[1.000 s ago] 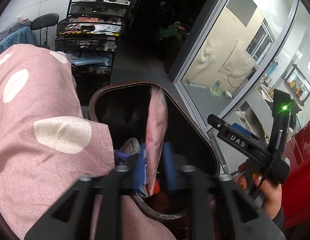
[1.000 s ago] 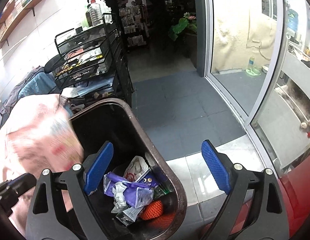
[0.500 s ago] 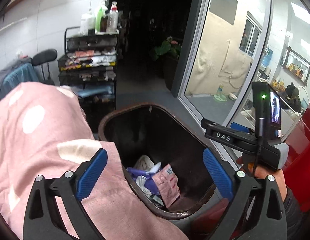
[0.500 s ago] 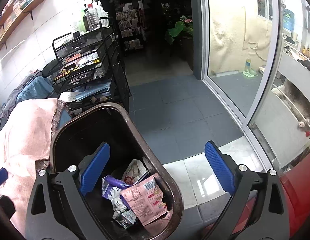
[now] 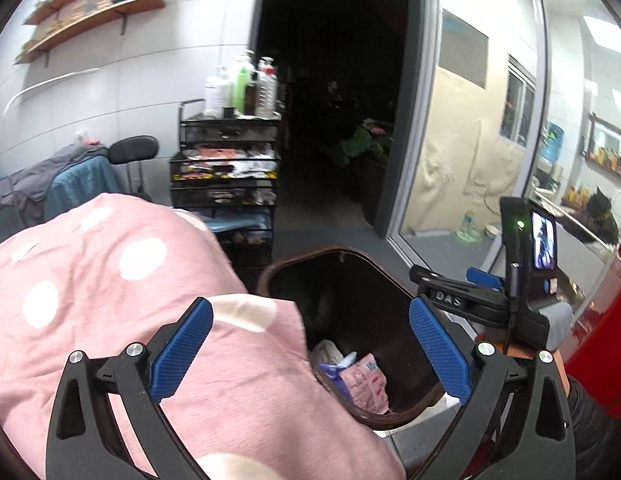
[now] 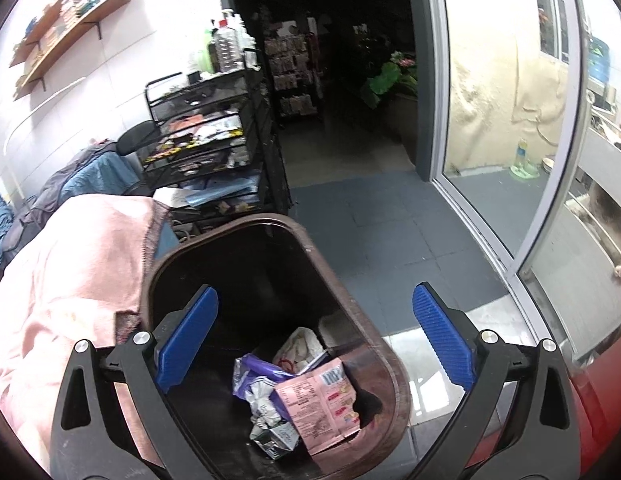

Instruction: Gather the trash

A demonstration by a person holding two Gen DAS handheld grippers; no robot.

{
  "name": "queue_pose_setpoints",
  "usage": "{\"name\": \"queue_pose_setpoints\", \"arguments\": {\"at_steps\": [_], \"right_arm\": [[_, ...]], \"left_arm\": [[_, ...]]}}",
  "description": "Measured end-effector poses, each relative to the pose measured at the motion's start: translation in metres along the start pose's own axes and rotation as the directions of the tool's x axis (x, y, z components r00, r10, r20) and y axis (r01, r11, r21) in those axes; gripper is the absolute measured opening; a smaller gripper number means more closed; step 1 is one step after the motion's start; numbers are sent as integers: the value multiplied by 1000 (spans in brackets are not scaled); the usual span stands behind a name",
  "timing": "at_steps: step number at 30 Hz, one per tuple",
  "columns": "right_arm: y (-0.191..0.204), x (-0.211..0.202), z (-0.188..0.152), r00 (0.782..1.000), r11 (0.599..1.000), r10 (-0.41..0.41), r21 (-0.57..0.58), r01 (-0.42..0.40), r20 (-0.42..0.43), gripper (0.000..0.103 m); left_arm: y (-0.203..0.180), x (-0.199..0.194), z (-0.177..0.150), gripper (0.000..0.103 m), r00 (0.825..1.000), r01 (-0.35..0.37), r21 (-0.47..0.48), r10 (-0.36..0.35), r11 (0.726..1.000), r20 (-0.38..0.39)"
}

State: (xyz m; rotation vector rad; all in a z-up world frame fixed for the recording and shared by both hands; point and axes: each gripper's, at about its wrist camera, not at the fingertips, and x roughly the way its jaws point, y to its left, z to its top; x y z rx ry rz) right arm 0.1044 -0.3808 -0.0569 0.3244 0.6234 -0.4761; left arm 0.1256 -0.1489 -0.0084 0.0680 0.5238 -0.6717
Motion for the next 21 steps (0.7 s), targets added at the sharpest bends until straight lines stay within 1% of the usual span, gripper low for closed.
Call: {"name": "queue_pose_setpoints", "arguments": {"at_steps": [6, 10, 13, 17, 21], "right_arm": [[24, -19, -5, 997, 998, 60, -34, -59, 47, 97], [40, -36, -11, 990, 993, 109, -58, -105, 86, 97], [53, -47, -15, 984, 988, 143, -79, -135, 110, 97], [69, -61, -21, 973, 978, 191, -105, -178, 130, 97], [84, -73, -28, 964, 969, 225, -134, -207, 140, 97]], "left_arm": [[21, -20, -5, 98, 996, -60, -48, 62, 997, 57], [34, -33, -10, 98, 990, -112, -77, 118, 991, 78], [42, -45, -15, 98, 981, -157, -95, 166, 983, 101], [53, -63, -24, 98, 961, -227, -105, 240, 968, 136], [64, -78, -31, 98, 947, -262, -141, 283, 955, 152]]}}
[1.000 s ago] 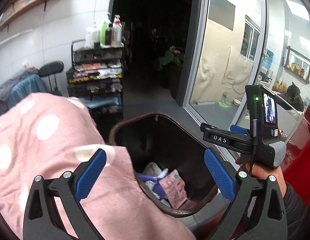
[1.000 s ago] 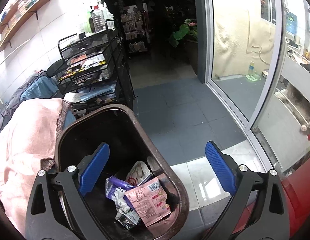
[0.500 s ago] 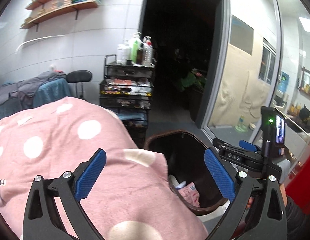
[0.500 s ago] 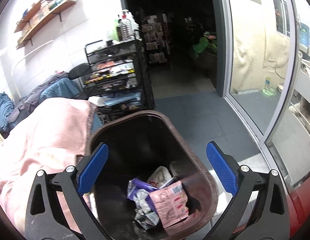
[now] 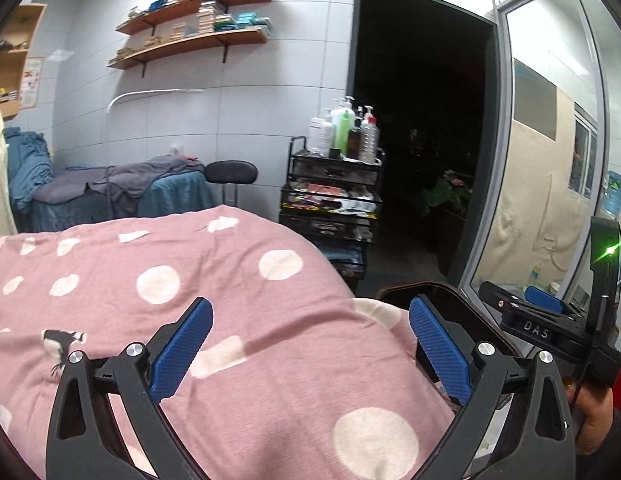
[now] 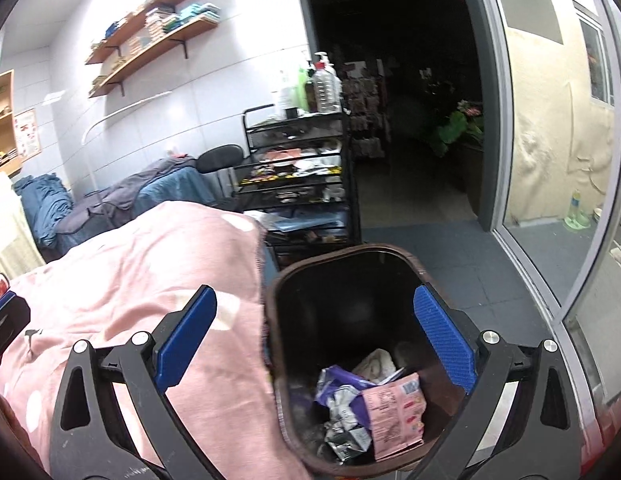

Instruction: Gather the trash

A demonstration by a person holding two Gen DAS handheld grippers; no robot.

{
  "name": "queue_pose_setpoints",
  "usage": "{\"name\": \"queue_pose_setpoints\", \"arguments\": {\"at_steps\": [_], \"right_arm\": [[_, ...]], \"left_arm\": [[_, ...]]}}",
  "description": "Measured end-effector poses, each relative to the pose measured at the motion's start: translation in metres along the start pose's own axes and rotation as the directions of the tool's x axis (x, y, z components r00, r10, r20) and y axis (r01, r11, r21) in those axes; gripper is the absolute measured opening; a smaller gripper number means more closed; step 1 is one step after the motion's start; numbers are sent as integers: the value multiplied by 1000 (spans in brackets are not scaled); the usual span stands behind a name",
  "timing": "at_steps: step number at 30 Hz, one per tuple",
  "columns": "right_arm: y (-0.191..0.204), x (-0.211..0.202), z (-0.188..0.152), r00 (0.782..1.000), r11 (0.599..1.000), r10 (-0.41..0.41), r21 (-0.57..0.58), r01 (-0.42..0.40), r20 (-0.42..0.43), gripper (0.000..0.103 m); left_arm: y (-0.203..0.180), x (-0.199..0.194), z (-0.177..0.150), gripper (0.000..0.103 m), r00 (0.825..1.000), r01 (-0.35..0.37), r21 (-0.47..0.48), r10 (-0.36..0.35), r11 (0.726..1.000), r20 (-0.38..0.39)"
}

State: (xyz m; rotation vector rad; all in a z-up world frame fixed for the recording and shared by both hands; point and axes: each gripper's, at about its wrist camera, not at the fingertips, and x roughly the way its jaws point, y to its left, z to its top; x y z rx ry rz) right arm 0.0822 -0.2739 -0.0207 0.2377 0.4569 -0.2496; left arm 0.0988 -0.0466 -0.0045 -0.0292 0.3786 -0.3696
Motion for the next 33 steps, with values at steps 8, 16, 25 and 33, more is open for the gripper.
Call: {"name": "queue_pose_setpoints", "arguments": {"at_steps": [8, 16, 25, 33], "right_arm": [[30, -21, -8, 998, 997, 55, -51, -53, 33, 97], [53, -39, -23, 993, 991, 102, -94, -96, 66, 97], [66, -68, -29, 981, 988, 140, -90, -129, 133, 97], [76, -81, -27, 972, 981, 170, -126, -150, 165, 97]], "left_arm": [[25, -24, -6, 98, 997, -71, -49, 73, 996, 33], [29, -61, -18, 98, 971, -212, -48, 216, 976, 101], [36, -82, -24, 98, 962, -235, -83, 244, 968, 121], [44, -87, -25, 98, 955, -252, -102, 265, 962, 137]]}}
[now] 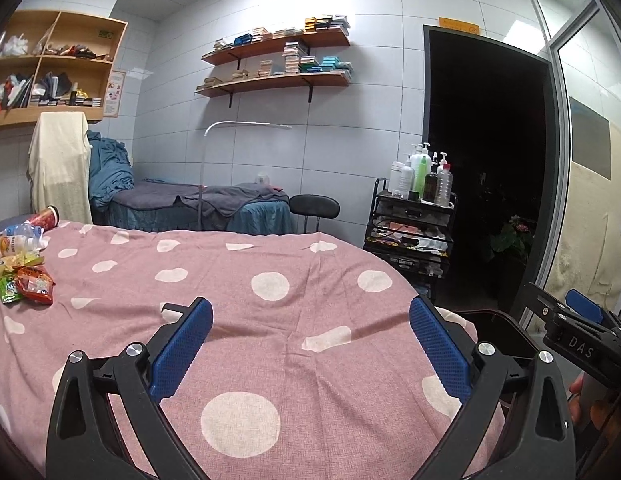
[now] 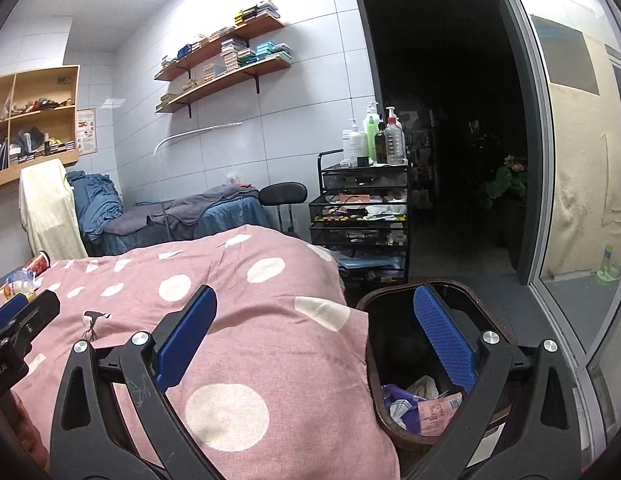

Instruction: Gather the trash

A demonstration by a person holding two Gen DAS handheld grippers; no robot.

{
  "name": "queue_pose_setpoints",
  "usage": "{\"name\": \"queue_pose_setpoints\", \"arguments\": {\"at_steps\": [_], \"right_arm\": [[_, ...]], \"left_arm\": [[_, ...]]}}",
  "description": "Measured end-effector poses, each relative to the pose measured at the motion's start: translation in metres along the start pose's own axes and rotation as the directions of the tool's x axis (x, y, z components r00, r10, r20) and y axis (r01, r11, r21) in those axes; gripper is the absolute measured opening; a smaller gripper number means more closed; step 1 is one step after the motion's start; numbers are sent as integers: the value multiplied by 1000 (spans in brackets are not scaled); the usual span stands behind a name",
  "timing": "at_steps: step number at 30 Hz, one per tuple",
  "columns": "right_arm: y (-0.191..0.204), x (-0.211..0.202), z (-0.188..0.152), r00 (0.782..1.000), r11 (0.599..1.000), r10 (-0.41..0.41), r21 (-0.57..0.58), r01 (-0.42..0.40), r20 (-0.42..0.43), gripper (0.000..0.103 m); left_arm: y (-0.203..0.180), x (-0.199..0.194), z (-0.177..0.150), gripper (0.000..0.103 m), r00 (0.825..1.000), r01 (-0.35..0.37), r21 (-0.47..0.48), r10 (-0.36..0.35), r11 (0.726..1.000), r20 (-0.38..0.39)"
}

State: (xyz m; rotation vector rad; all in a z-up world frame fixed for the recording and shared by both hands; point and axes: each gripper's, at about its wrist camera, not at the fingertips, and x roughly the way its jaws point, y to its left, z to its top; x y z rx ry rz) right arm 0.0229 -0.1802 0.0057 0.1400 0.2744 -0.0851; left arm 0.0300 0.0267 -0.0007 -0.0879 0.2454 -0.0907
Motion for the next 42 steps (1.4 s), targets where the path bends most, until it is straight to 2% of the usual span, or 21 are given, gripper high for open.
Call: {"name": "queue_pose_setpoints", "arguments": {"at_steps": [42], "right_arm": [[-2, -7, 4, 1000, 1000, 11, 14, -11, 10, 97]], "left_arm": [[2, -6, 2, 98, 1000, -11, 5, 11, 1000, 6]]}}
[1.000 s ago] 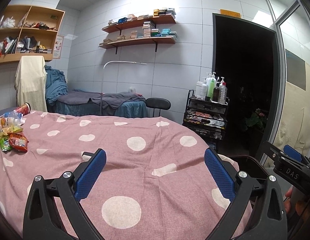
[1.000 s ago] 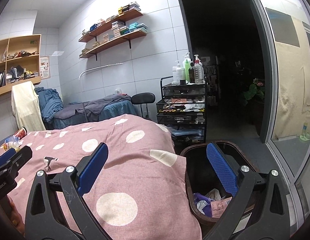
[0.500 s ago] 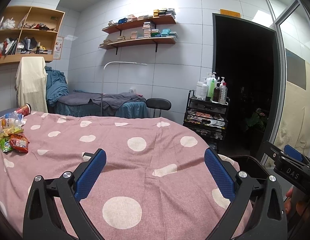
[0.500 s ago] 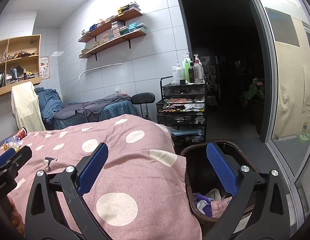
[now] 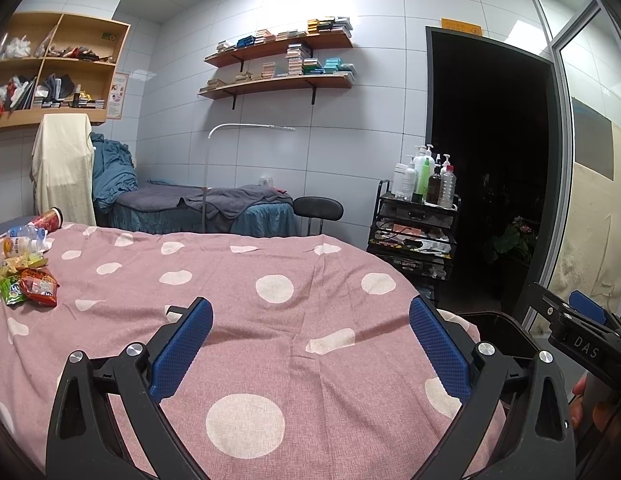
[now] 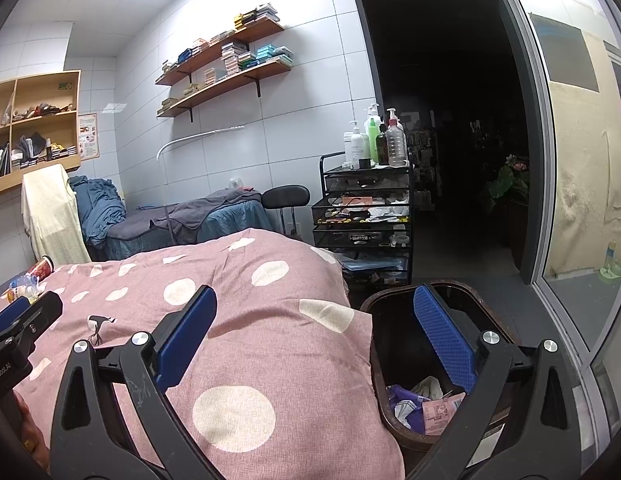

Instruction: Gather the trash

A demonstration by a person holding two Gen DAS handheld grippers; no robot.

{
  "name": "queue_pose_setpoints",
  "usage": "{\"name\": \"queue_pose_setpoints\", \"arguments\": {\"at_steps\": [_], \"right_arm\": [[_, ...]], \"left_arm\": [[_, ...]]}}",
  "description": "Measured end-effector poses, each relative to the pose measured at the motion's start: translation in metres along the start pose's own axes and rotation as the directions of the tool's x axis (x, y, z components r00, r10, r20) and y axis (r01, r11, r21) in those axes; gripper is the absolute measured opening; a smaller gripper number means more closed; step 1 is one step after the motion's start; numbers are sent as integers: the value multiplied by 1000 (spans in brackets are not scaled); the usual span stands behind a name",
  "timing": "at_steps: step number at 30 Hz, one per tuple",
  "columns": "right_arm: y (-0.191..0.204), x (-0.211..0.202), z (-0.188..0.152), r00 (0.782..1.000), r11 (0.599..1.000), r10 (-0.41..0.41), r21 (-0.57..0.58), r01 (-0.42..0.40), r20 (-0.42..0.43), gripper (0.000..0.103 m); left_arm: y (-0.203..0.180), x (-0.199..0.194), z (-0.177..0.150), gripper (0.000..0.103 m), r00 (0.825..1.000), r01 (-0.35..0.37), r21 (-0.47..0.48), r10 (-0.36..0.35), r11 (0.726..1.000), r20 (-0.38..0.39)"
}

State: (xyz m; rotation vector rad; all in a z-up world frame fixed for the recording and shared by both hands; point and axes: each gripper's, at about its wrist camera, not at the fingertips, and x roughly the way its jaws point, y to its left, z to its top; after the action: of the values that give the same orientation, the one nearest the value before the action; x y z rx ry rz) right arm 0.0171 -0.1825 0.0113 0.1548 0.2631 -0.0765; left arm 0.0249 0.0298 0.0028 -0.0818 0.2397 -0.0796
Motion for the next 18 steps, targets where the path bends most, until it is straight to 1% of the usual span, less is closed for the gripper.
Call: {"name": "queue_pose_setpoints", "arguments": {"at_steps": [18], "right_arm": [[0, 1, -1, 1000, 1000, -2, 3, 2, -1, 97]], "left_arm": [[0, 0, 1, 98, 1000, -3, 3, 3, 1000, 0]]}}
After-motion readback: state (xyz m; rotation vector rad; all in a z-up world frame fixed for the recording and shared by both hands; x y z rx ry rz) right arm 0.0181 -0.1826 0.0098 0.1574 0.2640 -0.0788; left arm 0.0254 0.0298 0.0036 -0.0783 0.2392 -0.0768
